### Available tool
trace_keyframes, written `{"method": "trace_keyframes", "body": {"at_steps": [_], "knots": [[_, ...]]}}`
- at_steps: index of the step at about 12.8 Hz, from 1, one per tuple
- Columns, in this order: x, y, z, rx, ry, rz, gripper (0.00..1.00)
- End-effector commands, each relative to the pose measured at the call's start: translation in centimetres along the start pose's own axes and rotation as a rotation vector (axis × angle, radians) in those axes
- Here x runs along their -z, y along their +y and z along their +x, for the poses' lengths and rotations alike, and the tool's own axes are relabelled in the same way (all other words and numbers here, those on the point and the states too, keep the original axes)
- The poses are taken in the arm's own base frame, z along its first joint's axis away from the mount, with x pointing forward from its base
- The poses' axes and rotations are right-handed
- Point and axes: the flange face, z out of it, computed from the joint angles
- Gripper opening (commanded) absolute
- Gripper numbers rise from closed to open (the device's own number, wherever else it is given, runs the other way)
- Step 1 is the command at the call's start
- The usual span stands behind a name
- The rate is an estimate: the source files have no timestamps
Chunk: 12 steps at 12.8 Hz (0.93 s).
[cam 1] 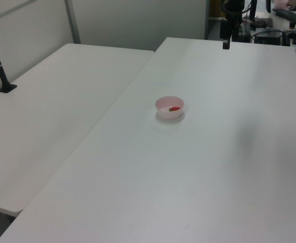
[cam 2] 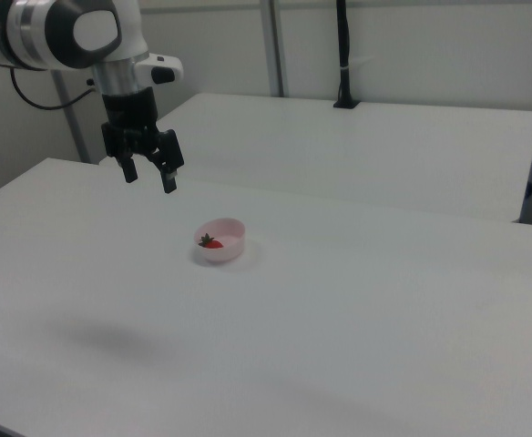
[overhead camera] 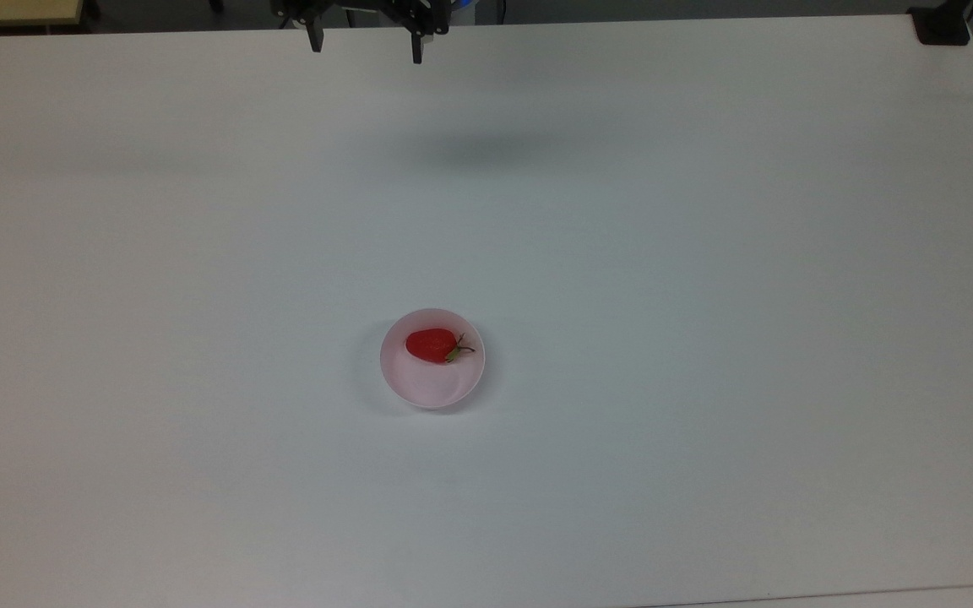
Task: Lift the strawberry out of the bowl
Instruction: 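Move the open gripper down toward the strawberry in the pink bowl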
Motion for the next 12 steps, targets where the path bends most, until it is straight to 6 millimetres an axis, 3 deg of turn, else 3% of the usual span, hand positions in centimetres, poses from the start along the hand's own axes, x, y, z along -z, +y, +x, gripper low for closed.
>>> {"method": "trace_keyframes", "body": {"at_steps": [1,7,12], "knots": [[-0.2,0.1,0.5,0.006,0.034,0.011,1.00],[-1.8,-0.6,4.5,-0.085,0.040,0.047,1.00],[-5.2,-2.5,8.5,-0.477,0.108,0.103,1.00]]}}
